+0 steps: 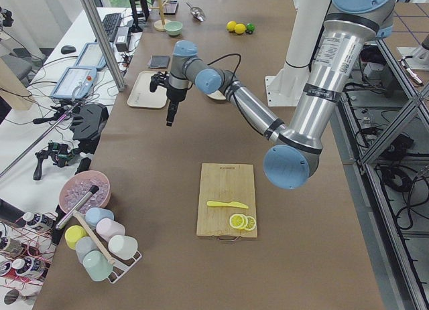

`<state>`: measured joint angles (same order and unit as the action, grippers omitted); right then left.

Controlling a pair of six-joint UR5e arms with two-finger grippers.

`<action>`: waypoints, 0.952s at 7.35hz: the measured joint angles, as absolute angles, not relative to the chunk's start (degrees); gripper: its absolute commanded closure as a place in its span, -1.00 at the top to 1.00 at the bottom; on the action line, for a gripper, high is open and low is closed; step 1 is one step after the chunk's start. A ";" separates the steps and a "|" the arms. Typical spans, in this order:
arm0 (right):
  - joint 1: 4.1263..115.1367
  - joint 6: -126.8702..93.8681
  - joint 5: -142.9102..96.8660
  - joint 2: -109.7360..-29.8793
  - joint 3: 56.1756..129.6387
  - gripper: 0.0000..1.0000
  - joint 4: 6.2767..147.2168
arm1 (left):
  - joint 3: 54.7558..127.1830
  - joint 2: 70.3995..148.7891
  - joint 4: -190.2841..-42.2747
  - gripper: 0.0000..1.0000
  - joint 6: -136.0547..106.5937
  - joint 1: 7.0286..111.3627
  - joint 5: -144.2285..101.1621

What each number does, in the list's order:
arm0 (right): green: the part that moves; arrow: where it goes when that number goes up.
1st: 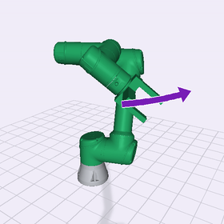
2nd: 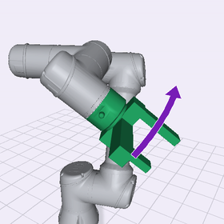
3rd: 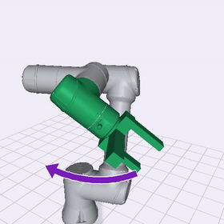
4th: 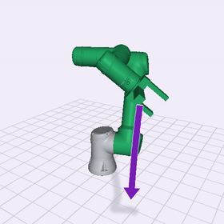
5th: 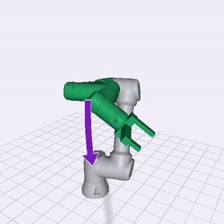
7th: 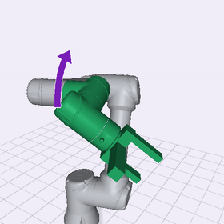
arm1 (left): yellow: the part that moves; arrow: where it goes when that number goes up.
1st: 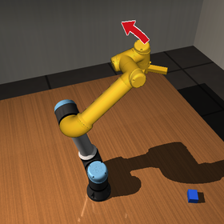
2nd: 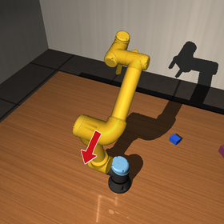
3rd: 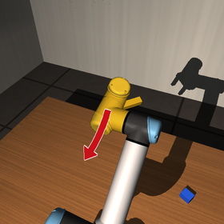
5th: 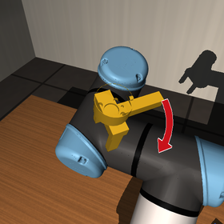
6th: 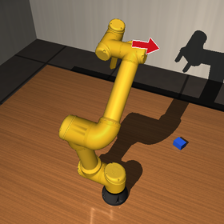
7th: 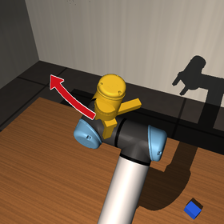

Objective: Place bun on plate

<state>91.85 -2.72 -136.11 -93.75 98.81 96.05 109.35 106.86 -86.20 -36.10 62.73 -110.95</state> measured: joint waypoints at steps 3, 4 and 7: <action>91.76 -2.75 -136.23 -93.99 98.67 1.00 95.84 | 101.35 100.39 -88.69 0.95 -16.30 79.40 -125.59; 91.65 -2.81 -136.33 -93.83 98.68 1.00 95.82 | 99.99 97.69 -88.98 0.96 -11.09 83.92 -129.48; 91.58 -2.89 -136.62 -93.52 98.99 1.00 95.78 | 99.22 92.29 -89.64 0.95 -5.95 89.28 -132.98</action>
